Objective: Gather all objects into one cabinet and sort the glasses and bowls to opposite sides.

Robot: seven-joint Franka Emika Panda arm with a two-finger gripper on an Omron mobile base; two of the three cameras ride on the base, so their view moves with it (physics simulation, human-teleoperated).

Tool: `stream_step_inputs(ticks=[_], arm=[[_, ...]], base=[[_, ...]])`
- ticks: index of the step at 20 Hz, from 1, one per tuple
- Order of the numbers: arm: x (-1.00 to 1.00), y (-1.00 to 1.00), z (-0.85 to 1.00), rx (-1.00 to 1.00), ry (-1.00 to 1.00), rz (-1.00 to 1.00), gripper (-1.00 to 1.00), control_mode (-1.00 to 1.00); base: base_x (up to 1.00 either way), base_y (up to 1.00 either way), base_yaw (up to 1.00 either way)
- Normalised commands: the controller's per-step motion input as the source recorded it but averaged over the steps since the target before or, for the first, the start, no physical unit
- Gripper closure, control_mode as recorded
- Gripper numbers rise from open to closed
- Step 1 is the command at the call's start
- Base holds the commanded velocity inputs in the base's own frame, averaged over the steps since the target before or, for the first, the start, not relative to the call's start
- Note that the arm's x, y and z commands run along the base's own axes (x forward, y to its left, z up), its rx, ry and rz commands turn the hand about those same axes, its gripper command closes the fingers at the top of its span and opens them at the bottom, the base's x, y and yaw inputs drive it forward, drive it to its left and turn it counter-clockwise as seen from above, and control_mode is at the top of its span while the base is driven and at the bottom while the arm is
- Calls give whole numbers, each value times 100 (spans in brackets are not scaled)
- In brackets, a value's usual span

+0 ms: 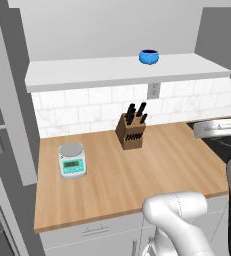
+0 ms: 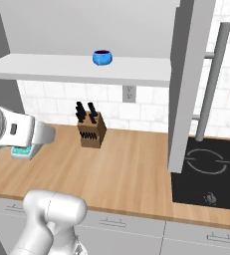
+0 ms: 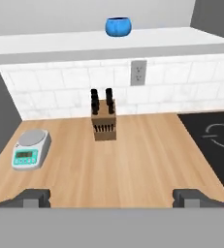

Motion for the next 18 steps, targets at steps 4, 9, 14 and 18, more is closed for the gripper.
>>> stream_step_inputs(ticks=[4,9,14,18], arm=[[14,-15,48,4,-21,0,-100,-100],[49,0,59,0,-15,0,-100,-100],[45,0,32,0,-9,0,-100,-100],[54,0,9,0,-2,0,-100,-100]], base=[[0,0,0],[0,0,0],[0,0,0],[0,0,0]])
